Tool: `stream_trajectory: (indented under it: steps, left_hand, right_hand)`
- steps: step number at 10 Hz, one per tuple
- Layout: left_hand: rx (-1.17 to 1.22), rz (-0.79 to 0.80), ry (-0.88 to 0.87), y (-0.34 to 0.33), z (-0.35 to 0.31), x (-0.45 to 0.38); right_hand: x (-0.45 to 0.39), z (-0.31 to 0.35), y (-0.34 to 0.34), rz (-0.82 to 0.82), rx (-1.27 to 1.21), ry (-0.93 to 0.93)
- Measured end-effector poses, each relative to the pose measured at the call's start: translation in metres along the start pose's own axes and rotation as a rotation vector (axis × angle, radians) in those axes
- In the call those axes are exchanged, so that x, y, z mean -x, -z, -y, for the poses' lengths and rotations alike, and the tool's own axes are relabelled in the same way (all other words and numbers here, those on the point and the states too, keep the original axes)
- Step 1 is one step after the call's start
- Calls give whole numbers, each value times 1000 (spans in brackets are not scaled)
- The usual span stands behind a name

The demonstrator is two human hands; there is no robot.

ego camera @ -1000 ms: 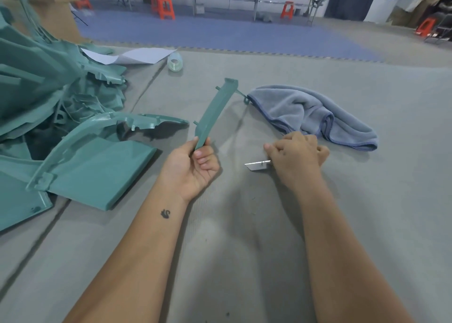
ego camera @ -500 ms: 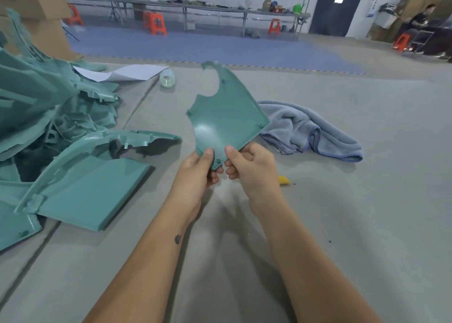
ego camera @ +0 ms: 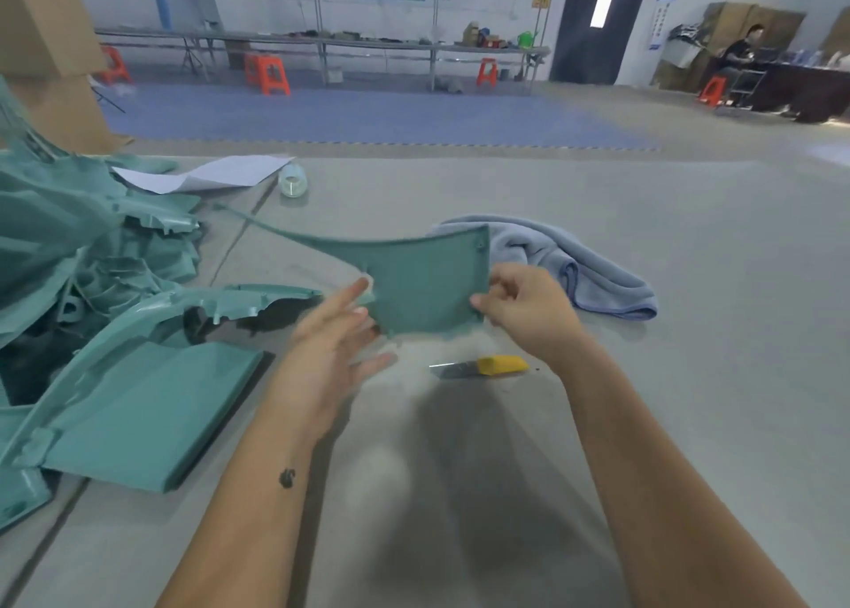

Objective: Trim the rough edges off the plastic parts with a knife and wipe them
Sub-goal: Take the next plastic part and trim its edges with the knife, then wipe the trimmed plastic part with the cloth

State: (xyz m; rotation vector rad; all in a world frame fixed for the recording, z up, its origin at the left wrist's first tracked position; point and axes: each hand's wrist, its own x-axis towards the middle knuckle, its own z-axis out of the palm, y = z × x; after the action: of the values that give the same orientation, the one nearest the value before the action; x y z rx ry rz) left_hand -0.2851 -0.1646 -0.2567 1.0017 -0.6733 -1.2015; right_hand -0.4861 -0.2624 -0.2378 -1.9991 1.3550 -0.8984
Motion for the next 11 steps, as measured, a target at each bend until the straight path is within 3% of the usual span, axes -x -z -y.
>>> stream_trajectory:
  steps: [1, 2, 3, 4, 5, 6, 7, 8, 9, 10, 11]
  left_hand:
    - [-1120, -133, -185, -1, 5, 15]
    - [-1198, 158, -303, -14, 2, 34]
    - [-462, 691, -111, -24, -13, 47]
    - [16, 682, -152, -18, -27, 49]
    - [89, 375, -352, -7, -28, 41]
    - [-982, 85, -460, -3, -16, 32]
    - [-1715, 171, -279, -2, 0, 28]
    - [-1376, 367, -134, -12, 8, 31]
    - [-1269, 505, -7, -23, 19, 34]
    - [-1142, 440, 58, -22, 19, 33]
    - [-951, 298, 115, -12, 14, 28]
  right_hand:
    - [-9, -7, -4, -206, -78, 32]
    - [-7, -11, -12, -284, -618, 45]
    - [-7, -18, -19, -369, -736, 34]
    - [-7, -23, -17, -450, -822, -30]
    - [-9, -27, -11, -422, -875, -54]
    - [-10, -26, -8, -323, -934, -22]
    - [-13, -19, -5, -254, -1047, 32]
    - [-15, -15, -2, -221, -1122, 47]
    - [-15, -16, -4, -220, -1108, -1]
    - [-19, -23, -8, -293, -902, -10]
    - [-23, -48, -1, -518, 34, -69]
